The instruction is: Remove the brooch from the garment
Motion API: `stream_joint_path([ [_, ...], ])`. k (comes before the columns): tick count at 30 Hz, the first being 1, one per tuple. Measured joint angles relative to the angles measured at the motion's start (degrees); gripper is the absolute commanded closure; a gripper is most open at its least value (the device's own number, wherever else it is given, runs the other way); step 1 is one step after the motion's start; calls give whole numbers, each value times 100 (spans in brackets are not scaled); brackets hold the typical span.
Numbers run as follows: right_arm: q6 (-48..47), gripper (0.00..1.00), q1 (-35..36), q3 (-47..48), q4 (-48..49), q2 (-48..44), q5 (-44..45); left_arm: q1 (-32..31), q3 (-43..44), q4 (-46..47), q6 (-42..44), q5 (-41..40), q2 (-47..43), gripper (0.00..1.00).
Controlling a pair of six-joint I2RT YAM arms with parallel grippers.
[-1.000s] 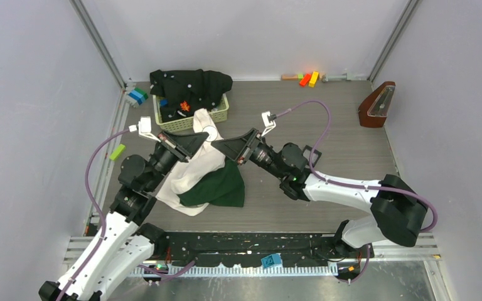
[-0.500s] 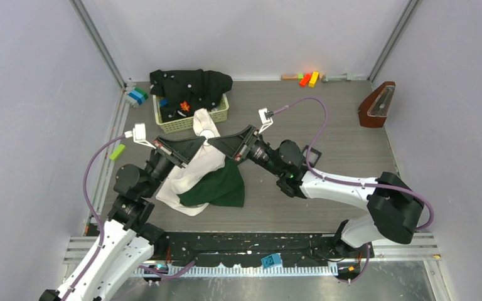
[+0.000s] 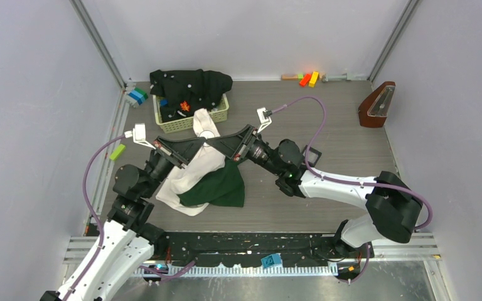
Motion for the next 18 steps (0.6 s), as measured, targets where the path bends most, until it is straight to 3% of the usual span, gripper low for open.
stream_joint_path([
  [18,-24,79,-2,-2,138,61,-151,2,2,-155,2,101,-31,100],
])
